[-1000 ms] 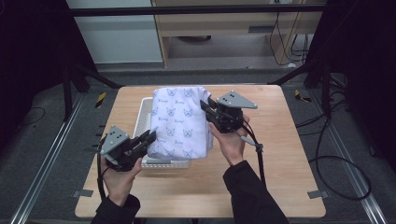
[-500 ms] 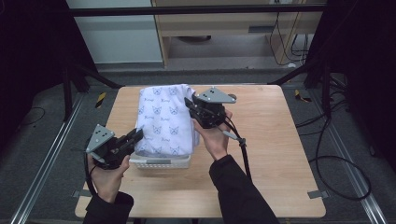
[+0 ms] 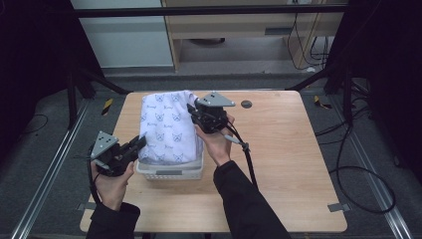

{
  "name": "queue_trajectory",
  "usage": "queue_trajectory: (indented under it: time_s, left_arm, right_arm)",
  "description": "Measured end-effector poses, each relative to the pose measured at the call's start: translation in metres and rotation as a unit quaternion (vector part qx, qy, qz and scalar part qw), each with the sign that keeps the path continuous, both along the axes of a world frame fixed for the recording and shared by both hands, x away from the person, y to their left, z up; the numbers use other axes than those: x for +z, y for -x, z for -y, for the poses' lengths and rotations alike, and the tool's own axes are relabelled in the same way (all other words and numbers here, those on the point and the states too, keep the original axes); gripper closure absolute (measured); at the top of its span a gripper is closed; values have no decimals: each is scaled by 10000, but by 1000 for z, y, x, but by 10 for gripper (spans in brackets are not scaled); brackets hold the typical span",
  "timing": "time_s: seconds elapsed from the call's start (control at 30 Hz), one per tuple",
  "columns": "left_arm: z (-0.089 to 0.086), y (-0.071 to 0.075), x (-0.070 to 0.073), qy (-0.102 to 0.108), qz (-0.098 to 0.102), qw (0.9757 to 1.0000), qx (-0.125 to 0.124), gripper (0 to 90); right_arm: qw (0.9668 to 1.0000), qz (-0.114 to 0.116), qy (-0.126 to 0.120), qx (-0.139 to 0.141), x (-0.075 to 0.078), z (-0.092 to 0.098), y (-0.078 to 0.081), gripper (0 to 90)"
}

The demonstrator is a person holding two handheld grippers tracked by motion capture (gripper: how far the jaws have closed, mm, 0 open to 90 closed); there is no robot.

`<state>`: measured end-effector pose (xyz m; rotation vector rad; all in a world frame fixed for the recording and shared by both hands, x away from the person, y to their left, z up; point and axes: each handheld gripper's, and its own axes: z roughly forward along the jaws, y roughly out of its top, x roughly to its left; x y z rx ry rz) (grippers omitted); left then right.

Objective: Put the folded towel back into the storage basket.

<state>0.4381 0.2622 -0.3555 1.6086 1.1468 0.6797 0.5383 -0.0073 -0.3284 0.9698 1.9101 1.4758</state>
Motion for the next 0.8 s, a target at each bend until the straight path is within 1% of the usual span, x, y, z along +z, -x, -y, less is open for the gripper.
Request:
queue_trajectory:
  time_s: [0.1, 0.2, 0.33, 0.4, 0.47, 0.53, 0.8]
  left_arm:
    - [-3, -4, -4, -8, -67, 10000, 65, 807]
    - [-5, -7, -7, -27, -114, 9999, 106, 807]
    - [-7, -12, -13, -52, -172, 9997, 151, 807]
    - [-7, -14, -16, -85, -231, 9996, 163, 807]
    - [-6, -17, -20, -140, -272, 9994, 169, 807]
    - [-7, -19, -22, -157, -303, 9993, 177, 807]
    - [-8, -25, -29, -227, -402, 9987, 209, 807]
  right_arm:
    - [10000, -43, 1, 14, -5, -5, -5, 760]
    - [10000, -28, 88, 15, -9, -10, -7, 759]
    - [9999, -85, 128, 4, -15, -15, -12, 759]
    - [9998, -133, 158, -15, -18, -17, -14, 759]
    - [9996, -133, 236, -30, -21, -19, -17, 759]
    - [9995, -156, 262, -35, -24, -21, -19, 759]
    - [9992, -261, 295, -62, -35, -26, -27, 759]
